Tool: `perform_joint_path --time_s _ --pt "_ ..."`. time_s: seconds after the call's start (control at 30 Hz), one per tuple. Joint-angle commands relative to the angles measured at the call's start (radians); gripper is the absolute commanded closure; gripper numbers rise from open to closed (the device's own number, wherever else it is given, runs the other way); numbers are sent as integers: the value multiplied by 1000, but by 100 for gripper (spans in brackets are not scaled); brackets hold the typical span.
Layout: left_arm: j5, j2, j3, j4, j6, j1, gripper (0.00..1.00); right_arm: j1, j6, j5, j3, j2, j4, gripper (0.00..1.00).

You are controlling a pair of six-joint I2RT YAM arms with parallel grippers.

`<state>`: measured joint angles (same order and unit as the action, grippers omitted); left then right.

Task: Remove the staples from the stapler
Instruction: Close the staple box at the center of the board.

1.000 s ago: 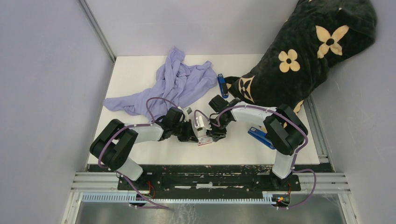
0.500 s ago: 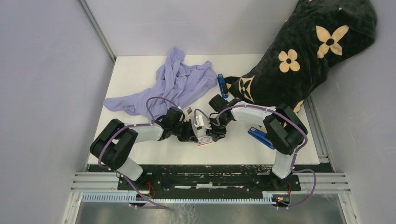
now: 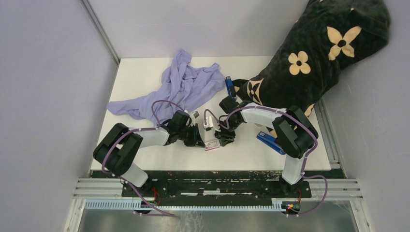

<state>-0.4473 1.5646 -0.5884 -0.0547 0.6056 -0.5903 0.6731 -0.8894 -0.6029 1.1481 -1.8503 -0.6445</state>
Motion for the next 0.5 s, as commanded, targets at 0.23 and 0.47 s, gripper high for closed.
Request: perform_joint_path --time_s 0.23,0.47 --pt "41 54 10 92 -72 -6 97 2 58 -61 36 -24 87 88" --pt "33 58 7 86 -69 -6 97 31 71 -38 27 -32 113 88"
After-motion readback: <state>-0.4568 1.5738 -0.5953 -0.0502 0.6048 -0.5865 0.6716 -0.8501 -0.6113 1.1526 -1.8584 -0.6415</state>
